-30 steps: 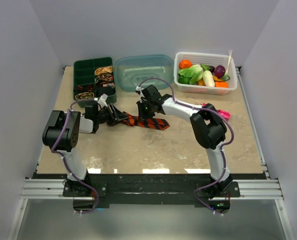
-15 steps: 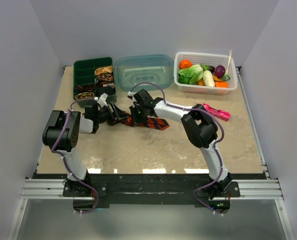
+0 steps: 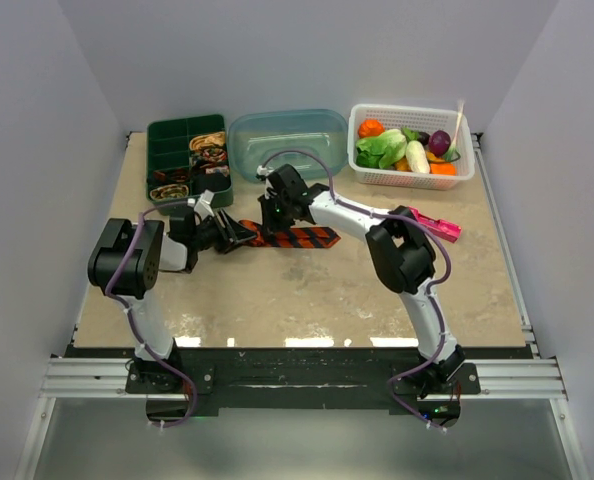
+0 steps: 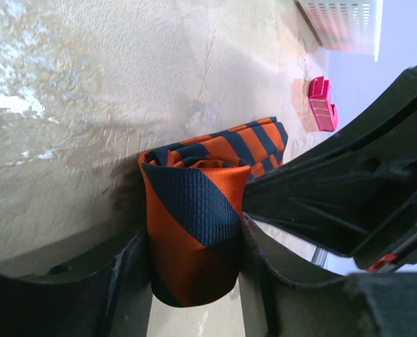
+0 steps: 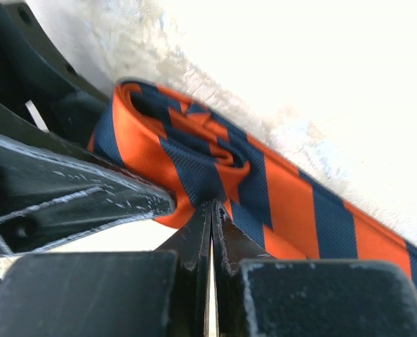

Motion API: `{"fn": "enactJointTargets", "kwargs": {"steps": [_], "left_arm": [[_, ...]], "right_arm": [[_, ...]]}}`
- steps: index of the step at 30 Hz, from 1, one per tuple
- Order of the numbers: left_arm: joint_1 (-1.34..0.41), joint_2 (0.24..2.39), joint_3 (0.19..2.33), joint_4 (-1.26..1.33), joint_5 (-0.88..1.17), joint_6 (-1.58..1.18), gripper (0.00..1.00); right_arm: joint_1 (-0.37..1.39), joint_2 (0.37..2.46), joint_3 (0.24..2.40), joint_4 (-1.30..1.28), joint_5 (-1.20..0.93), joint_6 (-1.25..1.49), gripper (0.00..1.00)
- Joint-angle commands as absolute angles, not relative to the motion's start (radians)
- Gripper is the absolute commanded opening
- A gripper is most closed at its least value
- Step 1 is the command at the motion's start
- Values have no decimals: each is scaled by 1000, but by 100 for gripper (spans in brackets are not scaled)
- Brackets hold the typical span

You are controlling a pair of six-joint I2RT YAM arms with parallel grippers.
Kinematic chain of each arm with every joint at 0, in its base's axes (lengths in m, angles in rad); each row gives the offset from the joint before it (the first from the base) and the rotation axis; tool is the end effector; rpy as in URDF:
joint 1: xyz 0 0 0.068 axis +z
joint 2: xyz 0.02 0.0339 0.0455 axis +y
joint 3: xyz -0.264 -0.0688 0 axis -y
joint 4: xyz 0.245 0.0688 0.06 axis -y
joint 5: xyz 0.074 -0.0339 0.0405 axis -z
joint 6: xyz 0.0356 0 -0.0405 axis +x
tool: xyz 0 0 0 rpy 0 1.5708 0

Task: Roll the ties
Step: Roll the tie at the center of the board.

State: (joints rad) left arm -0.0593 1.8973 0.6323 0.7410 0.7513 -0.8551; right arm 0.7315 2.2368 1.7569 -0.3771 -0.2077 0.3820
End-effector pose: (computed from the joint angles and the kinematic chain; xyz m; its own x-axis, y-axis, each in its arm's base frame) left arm 0.3202 -0.0434 0.0979 -0.8056 -0.5046 -0.3104 0.0386 0.4781 -0.8775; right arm 0.3667 0.3391 0.1789 -0.8031 -0.2307 -0.5494 -0.4901 0.7802 0.3887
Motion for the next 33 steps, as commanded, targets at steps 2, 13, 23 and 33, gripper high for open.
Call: {"fn": "enactJointTargets", "kwargs": {"steps": [2, 13, 23, 33], "left_arm": [[-69, 1921, 623, 802, 790, -902, 43], [-66, 1899, 623, 848, 818, -956, 36], [-64, 1832, 617, 727, 801, -905, 34], [-66, 1727, 673, 341, 661, -687, 33]], "right_arm": [[733, 2261, 1832, -354, -187, 376, 0], [719, 2183, 1643, -336, -2, 327, 0], [767, 2183, 1555, -360, -132, 296, 0], [818, 2183, 1592, -394, -183, 319, 0]]}}
